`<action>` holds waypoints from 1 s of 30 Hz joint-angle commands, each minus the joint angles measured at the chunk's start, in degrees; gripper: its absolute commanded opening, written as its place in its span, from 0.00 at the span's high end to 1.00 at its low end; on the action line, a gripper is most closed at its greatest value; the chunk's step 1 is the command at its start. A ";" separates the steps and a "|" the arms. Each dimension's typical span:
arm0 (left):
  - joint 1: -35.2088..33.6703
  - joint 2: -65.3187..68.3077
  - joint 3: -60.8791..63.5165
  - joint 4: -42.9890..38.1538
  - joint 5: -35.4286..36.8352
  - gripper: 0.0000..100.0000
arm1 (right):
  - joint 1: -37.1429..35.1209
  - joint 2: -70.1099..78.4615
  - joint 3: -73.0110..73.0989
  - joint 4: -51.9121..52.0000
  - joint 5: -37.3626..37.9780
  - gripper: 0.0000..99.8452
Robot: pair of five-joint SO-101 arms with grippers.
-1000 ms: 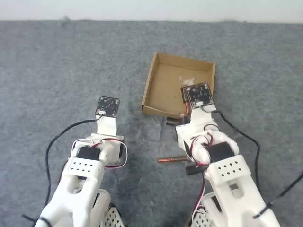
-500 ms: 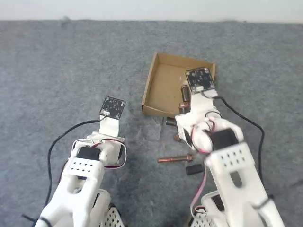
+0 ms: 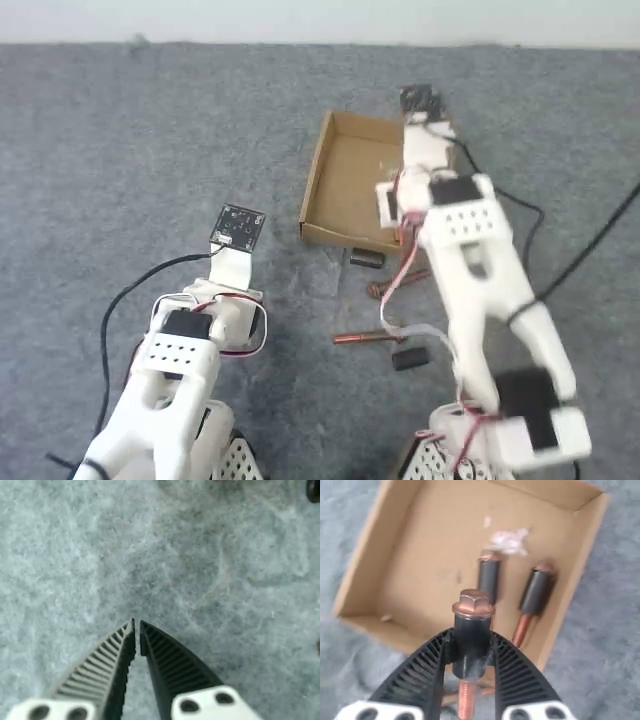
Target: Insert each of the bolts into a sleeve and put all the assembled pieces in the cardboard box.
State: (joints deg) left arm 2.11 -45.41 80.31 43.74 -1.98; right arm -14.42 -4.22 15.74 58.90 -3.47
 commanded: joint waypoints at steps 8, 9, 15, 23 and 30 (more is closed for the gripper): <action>-0.35 -1.23 -0.22 -0.97 -0.44 0.99 | 4.00 20.79 -29.27 8.31 0.26 0.99; -0.35 -1.23 -0.22 -0.97 -0.44 0.99 | 4.00 22.37 -30.33 8.31 0.26 0.99; -0.35 -1.23 -0.31 -1.32 -0.44 0.99 | 4.09 29.32 -34.11 7.16 0.18 0.99; -0.26 -1.23 -0.31 -1.41 -0.44 0.99 | 4.09 34.77 -34.37 0.48 0.18 0.99; -0.26 -1.23 -0.31 -1.41 -0.35 0.99 | 4.18 35.30 -34.46 0.04 0.18 0.90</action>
State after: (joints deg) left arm 2.20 -45.41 80.31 43.74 -1.98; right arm -11.16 32.26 -14.86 59.87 -3.47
